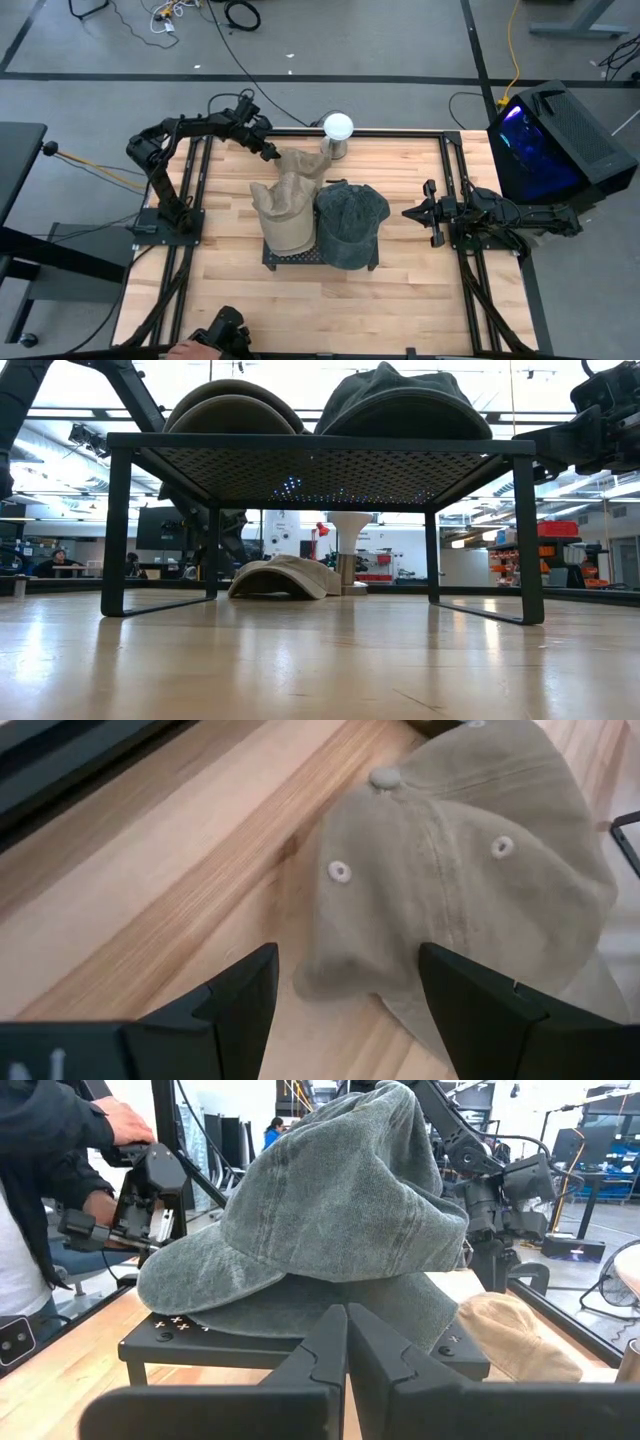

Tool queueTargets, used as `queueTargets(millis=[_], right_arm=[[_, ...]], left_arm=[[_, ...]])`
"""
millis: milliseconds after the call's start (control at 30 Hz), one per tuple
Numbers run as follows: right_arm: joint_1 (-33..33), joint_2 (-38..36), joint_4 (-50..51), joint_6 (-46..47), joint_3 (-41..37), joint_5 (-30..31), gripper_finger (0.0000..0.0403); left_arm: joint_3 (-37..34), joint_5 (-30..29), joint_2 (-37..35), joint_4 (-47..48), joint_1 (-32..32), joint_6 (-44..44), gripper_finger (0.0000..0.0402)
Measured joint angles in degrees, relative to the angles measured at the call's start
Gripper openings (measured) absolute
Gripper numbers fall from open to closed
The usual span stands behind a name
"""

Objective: Pick & Place hat
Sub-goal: Stack the brown cap into the stack of brown caps on the shelf

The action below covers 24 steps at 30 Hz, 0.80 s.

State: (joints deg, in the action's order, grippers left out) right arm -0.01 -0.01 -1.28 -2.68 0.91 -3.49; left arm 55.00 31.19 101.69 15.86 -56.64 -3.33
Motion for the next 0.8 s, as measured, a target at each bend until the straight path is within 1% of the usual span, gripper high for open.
queueTargets(millis=[200, 300, 400, 733, 800], right_arm=[[0.00, 0.00, 0.00, 0.00, 0.00, 0.00, 0.0015], [0.00, 0.00, 0.00, 0.00, 0.01, 0.00, 0.0015], [0.00, 0.00, 0.00, 0.00, 0.00, 0.00, 0.0015], [0.00, 0.00, 0.00, 0.00, 0.01, 0.00, 0.0015], [0.00, 0.00, 0.00, 0.00, -0.01, 0.00, 0.0015]], left_arm=[[0.00, -0.60, 0.37, 0.09, 0.26, 0.11, 0.0245], [0.00, -0.75, 0.37, 0.15, 0.29, 0.13, 0.0224], [0.00, -0.96, 0.37, 0.14, 0.26, 0.15, 0.0183], [0.00, -1.58, 0.37, 0.12, 0.26, -0.61, 0.0026], [0.00, -1.59, 0.37, 0.11, 0.26, -0.73, 0.0009]])
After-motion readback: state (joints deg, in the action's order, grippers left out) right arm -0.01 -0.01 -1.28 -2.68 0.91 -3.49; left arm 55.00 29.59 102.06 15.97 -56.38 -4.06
